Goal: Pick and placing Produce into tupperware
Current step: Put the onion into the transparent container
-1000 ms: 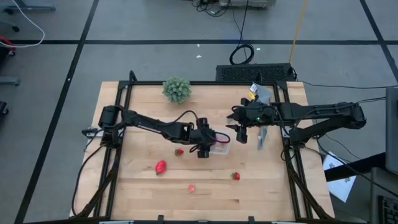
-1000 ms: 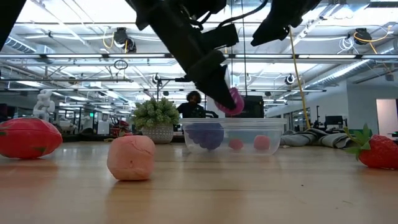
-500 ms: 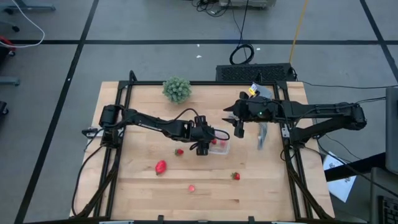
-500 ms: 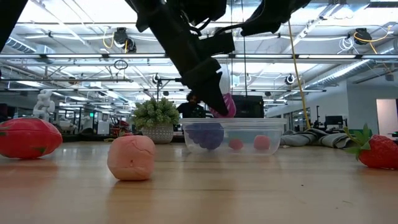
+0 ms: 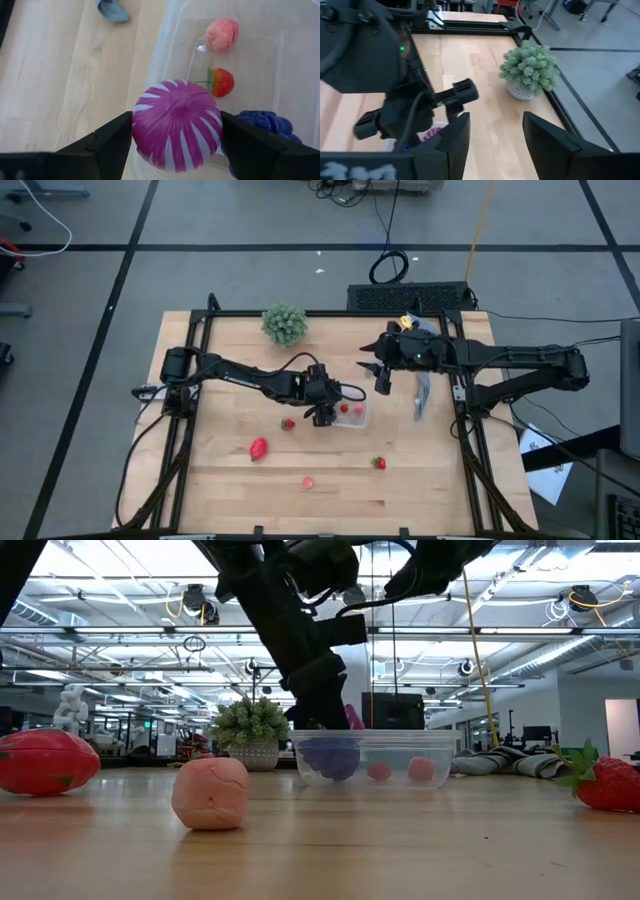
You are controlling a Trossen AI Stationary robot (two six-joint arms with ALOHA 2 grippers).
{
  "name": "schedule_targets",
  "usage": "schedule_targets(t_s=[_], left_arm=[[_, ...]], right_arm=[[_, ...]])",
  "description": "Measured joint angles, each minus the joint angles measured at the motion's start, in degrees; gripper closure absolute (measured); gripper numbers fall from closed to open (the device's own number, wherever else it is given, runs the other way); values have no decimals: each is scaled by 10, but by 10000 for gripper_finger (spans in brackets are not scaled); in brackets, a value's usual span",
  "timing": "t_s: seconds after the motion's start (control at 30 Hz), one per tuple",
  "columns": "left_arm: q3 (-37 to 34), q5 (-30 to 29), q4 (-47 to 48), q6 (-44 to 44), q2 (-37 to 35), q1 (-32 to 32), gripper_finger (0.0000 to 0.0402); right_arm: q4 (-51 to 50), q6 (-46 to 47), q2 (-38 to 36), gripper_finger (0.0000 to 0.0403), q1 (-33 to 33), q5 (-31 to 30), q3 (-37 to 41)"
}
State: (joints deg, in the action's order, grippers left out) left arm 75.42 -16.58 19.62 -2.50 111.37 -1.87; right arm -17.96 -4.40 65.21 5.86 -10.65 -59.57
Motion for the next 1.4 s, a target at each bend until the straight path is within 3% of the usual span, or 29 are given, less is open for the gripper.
schedule_targets(t_s=[1.4], left_arm=[[0,50,-15,47,0,-13,123]], right_arm=[[2,-9,0,229,20,-1,0]])
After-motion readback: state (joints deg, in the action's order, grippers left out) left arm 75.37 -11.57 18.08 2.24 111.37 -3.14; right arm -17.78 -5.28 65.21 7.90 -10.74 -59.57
